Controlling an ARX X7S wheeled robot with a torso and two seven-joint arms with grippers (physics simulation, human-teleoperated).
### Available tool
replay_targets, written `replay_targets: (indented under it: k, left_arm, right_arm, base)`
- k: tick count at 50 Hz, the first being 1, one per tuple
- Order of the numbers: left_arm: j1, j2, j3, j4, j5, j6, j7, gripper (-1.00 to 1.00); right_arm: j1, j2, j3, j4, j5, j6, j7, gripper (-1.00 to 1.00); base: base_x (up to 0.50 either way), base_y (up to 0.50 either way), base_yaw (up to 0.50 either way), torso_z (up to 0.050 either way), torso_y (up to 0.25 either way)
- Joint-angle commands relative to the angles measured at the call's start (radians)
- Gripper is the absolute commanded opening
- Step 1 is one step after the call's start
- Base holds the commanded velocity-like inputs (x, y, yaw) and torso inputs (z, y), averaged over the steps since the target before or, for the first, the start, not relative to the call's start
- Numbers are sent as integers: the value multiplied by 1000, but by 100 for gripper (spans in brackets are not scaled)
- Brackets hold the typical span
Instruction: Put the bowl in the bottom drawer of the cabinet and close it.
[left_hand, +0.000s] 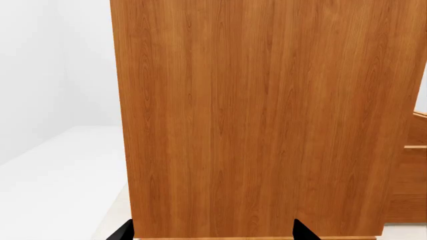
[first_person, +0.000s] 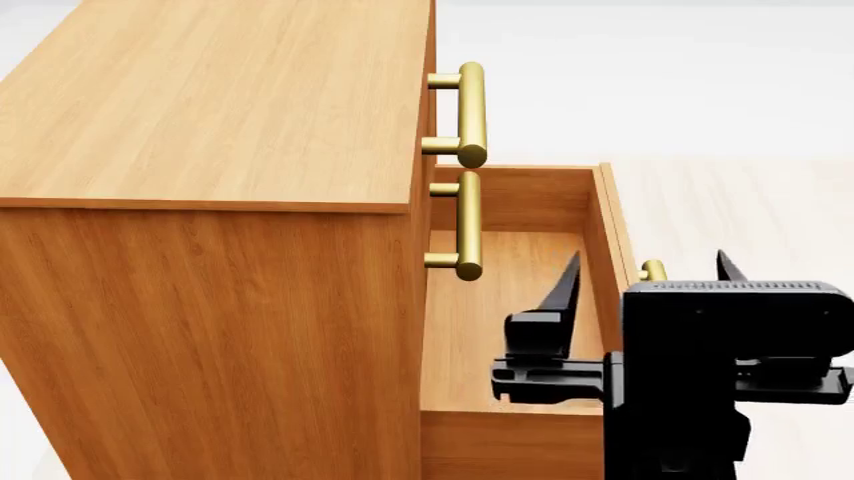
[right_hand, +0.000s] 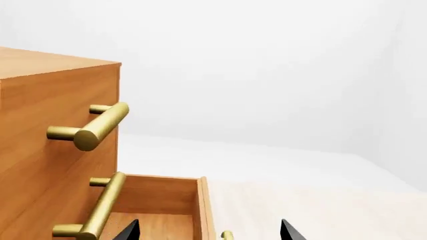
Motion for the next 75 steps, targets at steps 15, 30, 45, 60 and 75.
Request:
replay_targets:
  k: [15,30,45,60,75]
  left_arm:
    - [-5,-12,11,-4,-4,3,-15,100]
    - [-8,-19,19,0,-3,1,-25,100]
    - [-7,-25,25,5,-4,1,-34,100]
    - [-9,-30,32,4,-4,1,-41,100]
    - [-10,-34,36,0,-6,6,-46,100]
  right_arm:
    - [176,23,-53,275,14,130,-39,100]
    - [242,29,-68,371,41,214,-69,100]
    - [293,20,-38,433,75,326,-80,100]
    - [311,17,-18,455,105,380,-93,100]
    - [317,15,-3,525,113,402,-93,100]
  base:
    - [0,0,0,0,0]
    - [0,0,0,0,0]
    - [0,0,0,0,0]
    - [0,0,0,0,0]
    - [0,0,0,0,0]
